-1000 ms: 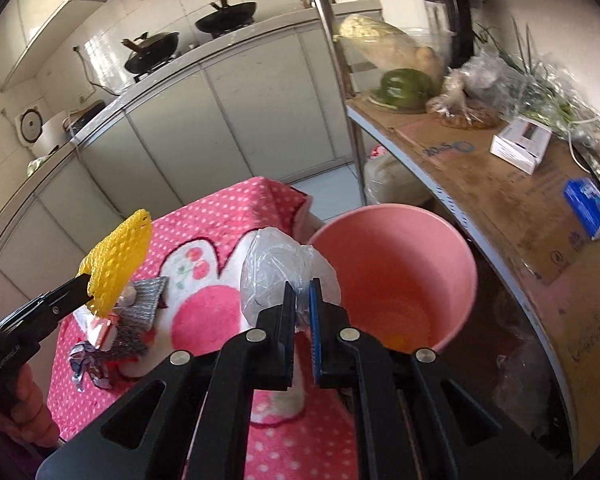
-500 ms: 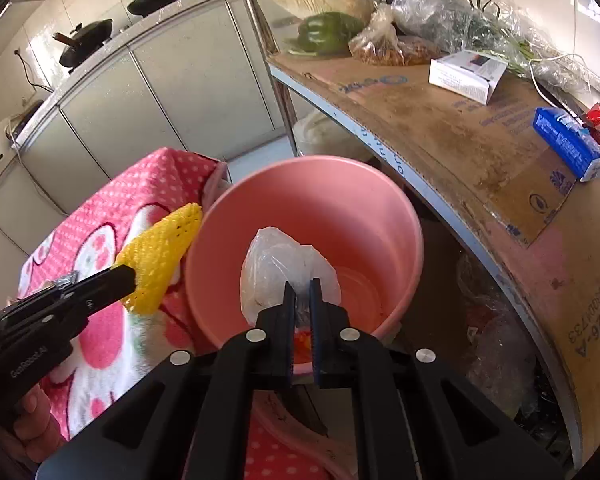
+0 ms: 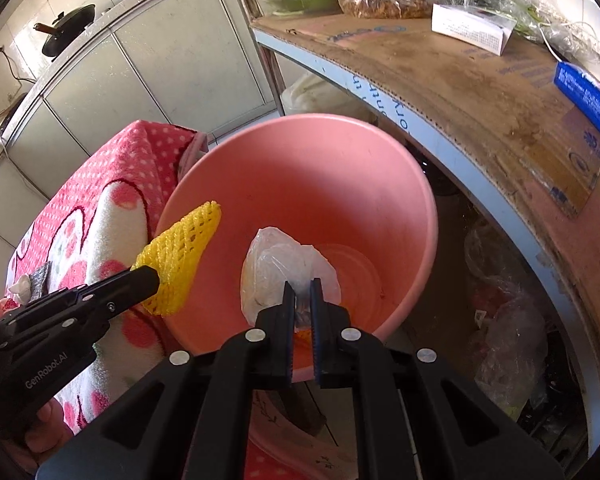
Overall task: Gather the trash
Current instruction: 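Carry both items over the pink bucket and open both tools to drop them, then move both open tools back over the table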
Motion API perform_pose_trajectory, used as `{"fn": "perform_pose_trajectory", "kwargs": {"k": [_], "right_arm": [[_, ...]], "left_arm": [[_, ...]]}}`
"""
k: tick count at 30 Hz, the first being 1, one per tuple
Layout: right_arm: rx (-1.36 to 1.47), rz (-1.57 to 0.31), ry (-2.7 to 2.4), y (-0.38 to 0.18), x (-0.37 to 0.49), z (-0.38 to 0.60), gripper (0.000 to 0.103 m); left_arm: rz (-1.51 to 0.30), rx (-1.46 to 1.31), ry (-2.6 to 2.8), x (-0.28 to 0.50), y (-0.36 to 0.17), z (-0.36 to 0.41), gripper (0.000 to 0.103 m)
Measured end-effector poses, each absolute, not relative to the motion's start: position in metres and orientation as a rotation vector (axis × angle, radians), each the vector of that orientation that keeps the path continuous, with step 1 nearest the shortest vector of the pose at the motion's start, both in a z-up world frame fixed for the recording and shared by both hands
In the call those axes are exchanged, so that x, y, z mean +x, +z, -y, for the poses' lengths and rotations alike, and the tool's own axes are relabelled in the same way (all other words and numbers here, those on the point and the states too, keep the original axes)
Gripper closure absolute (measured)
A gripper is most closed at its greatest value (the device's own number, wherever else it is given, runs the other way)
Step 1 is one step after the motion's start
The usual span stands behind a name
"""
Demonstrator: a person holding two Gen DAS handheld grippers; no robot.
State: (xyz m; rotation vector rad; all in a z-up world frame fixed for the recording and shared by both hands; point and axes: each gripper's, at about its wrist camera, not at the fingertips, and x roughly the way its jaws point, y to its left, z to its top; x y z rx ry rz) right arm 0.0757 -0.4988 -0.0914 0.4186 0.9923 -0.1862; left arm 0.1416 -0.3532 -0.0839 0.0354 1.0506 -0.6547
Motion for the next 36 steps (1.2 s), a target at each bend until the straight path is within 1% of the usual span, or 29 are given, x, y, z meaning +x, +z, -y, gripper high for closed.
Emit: {"fn": "perform_pose_trajectory", "kwargs": {"k": [3, 5, 8, 11, 17, 22, 29, 36], "right_arm": [[0.441, -0.997, -0.177, -0.095, 0.075, 0.501, 0.088], [0.437, -0.995, -0.180, -0.095, 0.074, 0.501, 0.081], [0.425, -0.984, -0.179, -0.092, 0.073, 0.500, 0.074], [0.413, -0.976, -0.178, -0.089, 0.071, 0.499, 0.071], [0.403, -0.952, -0.164, -0.077, 0.065, 0.496, 0.071], [0.392, -0.900, -0.135, -0.059, 0.054, 0.487, 0.071], [0.366, -0.834, -0.069, -0.029, 0.040, 0.463, 0.071], [0.339, -0.818, 0.020, -0.007, 0.032, 0.431, 0.071]], "left_arm": [[-1.072, 0.017, -0.645, 0.145, -0.085, 0.353, 0.089], [-1.065, 0.014, -0.641, 0.145, -0.084, 0.352, 0.087], [-1.061, -0.004, -0.648, 0.144, -0.081, 0.351, 0.084], [-1.054, -0.021, -0.659, 0.142, -0.076, 0.350, 0.083], [-1.031, -0.039, -0.674, 0.137, -0.061, 0.346, 0.082], [-0.989, -0.047, -0.695, 0.124, -0.038, 0.337, 0.082], [-0.928, -0.052, -0.702, 0.100, -0.008, 0.312, 0.082], [-0.871, -0.029, -0.689, 0.075, 0.015, 0.280, 0.082]]}}
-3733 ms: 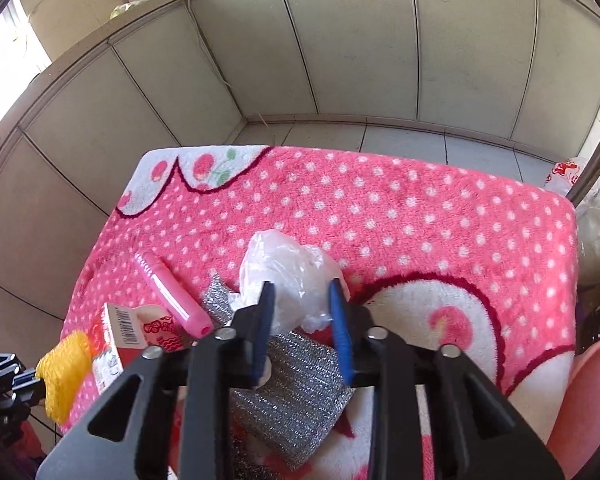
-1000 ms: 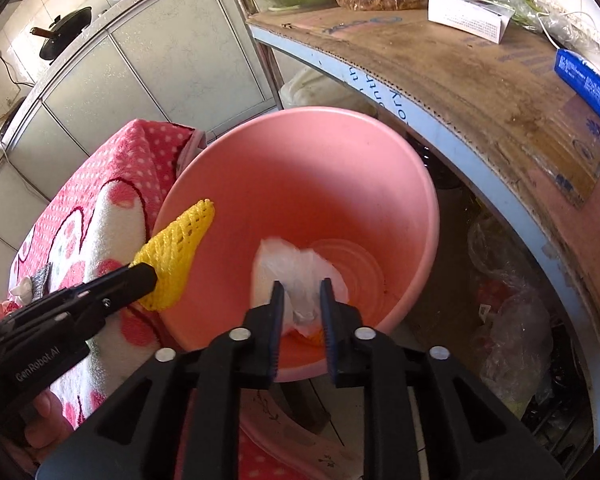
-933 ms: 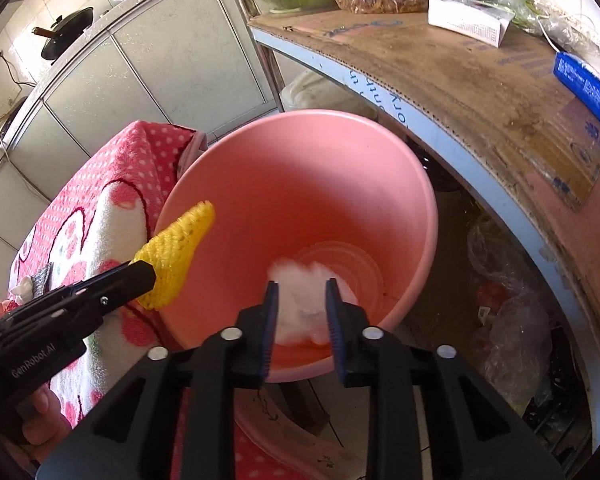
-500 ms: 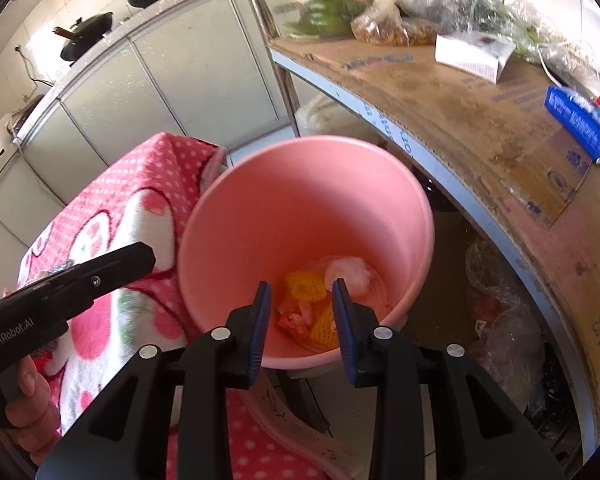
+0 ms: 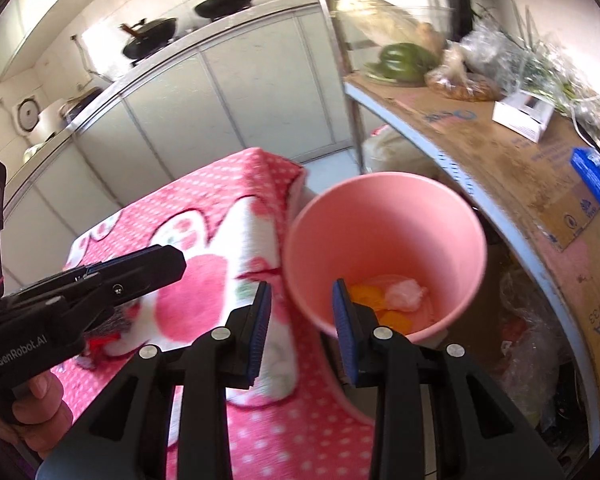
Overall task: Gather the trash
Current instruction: 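Move both open tools back over the table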
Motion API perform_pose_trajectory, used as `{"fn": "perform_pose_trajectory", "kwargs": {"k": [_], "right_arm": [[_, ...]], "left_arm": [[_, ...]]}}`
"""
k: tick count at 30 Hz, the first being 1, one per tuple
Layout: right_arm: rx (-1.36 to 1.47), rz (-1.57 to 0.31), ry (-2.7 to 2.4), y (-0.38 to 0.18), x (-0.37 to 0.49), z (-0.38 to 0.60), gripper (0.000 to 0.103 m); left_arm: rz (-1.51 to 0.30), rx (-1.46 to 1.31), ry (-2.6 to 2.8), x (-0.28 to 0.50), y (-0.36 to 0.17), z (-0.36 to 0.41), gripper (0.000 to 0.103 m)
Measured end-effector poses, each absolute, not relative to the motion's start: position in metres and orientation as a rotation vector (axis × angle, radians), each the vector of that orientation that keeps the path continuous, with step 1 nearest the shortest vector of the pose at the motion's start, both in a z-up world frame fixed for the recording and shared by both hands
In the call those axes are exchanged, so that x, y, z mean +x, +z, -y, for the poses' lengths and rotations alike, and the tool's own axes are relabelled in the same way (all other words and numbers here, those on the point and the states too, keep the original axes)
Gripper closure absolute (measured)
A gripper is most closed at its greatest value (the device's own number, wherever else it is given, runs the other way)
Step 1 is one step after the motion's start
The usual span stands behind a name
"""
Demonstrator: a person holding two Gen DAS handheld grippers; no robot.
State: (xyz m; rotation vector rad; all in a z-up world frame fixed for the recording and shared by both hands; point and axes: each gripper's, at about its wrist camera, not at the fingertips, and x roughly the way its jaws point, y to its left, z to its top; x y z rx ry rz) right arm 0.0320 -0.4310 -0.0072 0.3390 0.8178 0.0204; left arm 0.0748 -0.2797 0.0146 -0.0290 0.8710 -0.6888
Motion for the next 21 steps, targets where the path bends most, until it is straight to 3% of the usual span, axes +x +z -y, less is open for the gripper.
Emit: {"fn": "perform_pose_trajectory", "kwargs": {"k": [21], "right_arm": [[0.272, -0.893, 0.246, -0.007, 0.017, 0.345, 0.071]], "left_arm": [[-0.770, 0.020, -0.492, 0.009, 0.029, 0.114, 0.082]]}}
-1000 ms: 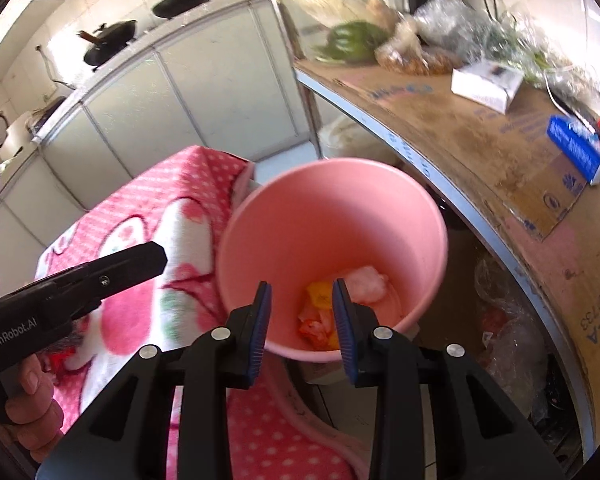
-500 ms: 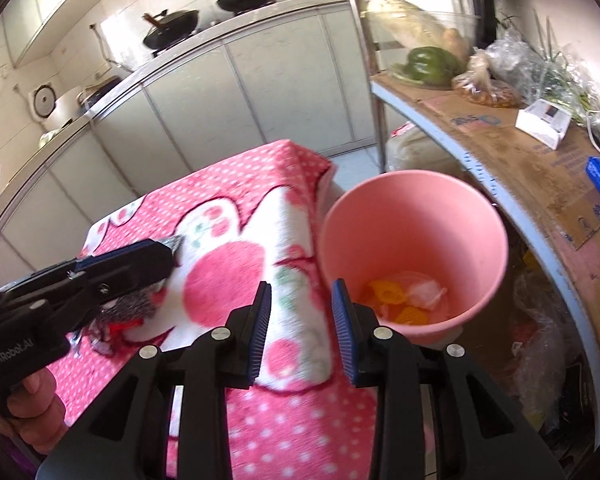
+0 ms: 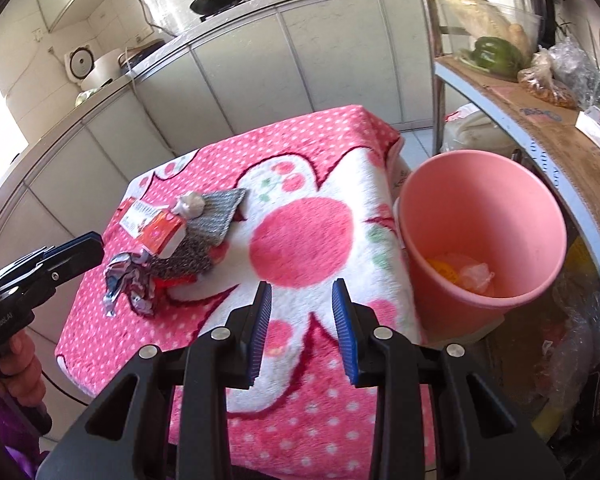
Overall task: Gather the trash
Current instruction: 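Move both open tools back over the table, then grasp the crumpled foil wrapper with the left tool while the right tool lifts the red ointment box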
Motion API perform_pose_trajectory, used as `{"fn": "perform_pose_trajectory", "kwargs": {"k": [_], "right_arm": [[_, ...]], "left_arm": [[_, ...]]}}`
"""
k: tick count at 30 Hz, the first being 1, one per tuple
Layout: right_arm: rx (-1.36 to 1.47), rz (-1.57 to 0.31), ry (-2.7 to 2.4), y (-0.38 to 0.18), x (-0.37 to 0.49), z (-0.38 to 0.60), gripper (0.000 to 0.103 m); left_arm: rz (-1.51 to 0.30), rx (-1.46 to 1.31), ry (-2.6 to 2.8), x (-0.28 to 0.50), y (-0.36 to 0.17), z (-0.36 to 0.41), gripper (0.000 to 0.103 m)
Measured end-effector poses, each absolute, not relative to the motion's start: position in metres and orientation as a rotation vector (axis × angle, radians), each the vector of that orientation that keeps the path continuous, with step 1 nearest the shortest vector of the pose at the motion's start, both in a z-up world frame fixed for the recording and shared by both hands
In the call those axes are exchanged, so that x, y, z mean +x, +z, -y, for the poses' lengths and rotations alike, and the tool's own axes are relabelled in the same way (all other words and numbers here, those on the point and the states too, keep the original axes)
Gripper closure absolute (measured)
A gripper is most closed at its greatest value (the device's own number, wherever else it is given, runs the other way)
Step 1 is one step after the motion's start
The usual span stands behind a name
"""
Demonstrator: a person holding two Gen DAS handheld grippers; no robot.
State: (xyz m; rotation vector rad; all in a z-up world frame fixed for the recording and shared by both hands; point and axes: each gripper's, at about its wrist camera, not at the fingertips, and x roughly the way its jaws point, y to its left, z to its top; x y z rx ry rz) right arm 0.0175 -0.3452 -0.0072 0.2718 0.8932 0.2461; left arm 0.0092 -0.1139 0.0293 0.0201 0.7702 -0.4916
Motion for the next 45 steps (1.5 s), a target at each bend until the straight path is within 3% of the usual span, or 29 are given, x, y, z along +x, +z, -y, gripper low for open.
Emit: {"fn": "perform_pose_trajectory", "kwargs": {"k": [9, 29, 32, 45], "right_arm": [[0.254, -0.931, 0.351, -0.015, 0.022, 0.317, 0.071], [0.142, -0.906, 0.493, 0.002, 0.034, 0.276, 0.070], [0.097, -0.892, 0.534, 0.011, 0.042, 0.262, 0.059], [-0.279, -0.919, 0.698, 0.035, 0.099, 0.178, 0.047]], "left_arm": [[-0.838, 0.012, -0.397, -0.006, 0.003, 0.056, 0.082], [-0.858, 0.039, -0.398, 0.014, -0.018, 0.064, 0.083], [-0.849, 0.013, -0.399, 0.014, -0.019, 0.057, 0.098], [-0.785, -0.101, -0.416, -0.012, 0.003, 0.019, 0.099]]}}
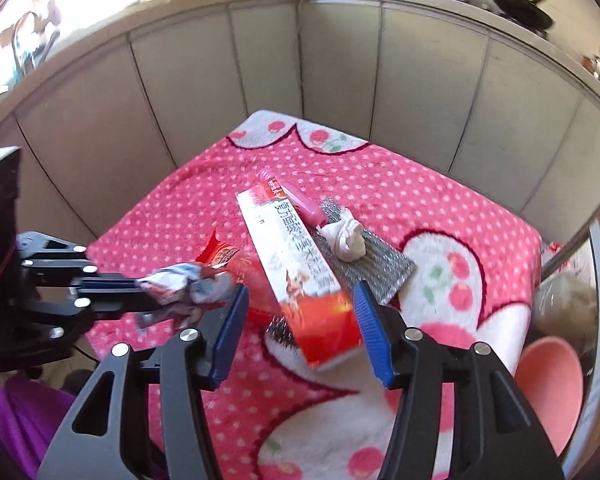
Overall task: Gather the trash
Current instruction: 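Grasp the crumpled foil wrapper with the left tool while the right tool lifts the red ointment box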
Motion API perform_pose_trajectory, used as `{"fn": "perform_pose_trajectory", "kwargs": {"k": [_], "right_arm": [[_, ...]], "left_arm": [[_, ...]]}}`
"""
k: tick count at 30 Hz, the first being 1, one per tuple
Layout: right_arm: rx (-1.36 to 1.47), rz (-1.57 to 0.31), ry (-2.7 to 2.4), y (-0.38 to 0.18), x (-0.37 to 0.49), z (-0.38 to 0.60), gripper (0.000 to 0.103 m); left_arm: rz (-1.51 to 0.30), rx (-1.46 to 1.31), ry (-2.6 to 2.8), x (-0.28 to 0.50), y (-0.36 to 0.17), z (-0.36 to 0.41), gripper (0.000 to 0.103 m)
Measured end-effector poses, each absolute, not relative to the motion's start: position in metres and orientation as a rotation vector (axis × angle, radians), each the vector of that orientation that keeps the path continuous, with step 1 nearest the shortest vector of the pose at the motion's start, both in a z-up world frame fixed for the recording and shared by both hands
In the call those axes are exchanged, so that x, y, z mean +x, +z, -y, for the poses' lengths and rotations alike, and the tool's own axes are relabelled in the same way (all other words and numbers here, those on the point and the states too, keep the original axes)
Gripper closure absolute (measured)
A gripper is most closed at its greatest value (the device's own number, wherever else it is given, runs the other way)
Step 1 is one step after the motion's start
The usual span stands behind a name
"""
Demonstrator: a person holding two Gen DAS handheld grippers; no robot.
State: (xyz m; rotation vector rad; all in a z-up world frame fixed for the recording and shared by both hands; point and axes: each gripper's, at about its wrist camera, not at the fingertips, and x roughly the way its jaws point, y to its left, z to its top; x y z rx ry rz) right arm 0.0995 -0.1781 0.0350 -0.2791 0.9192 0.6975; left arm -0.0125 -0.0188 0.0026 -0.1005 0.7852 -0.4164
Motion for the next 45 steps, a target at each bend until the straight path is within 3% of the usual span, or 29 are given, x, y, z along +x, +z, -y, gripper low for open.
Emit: {"fn": "perform_pose_trajectory", "kwargs": {"k": [13, 23, 31, 32, 33, 45], "right_arm": [[-0.446, -0.996, 0.679, 0.007, 0.124, 0.146, 0.047], [-0.339, -0.924, 0.688, 0.020, 0.111, 0.160, 0.063], [-0.167, -0.855, 0.645, 0.036, 0.096, 0.199, 0.066], [-0.141, -0.847, 0.637, 0.038, 0.094, 0.205, 0.070], [-0.110, -0.836, 0.628, 0.040, 0.092, 0.213, 0.086], [0.086, -0.837, 0.522, 0.031, 0.074, 0.282, 0.088]], "left_arm": [[-0.797, -0.196, -0.417, -0.018, -0.001, -0.009, 0.099], [-0.788, -0.196, -0.410, -0.020, 0.004, -0.009, 0.099], [-0.761, -0.180, -0.396, -0.023, 0.015, -0.002, 0.099], [-0.760, -0.179, -0.394, -0.023, 0.016, -0.001, 0.099], [-0.760, -0.180, -0.393, -0.022, 0.017, 0.001, 0.099], [-0.740, -0.156, -0.414, -0.018, 0.028, 0.026, 0.099]]}}
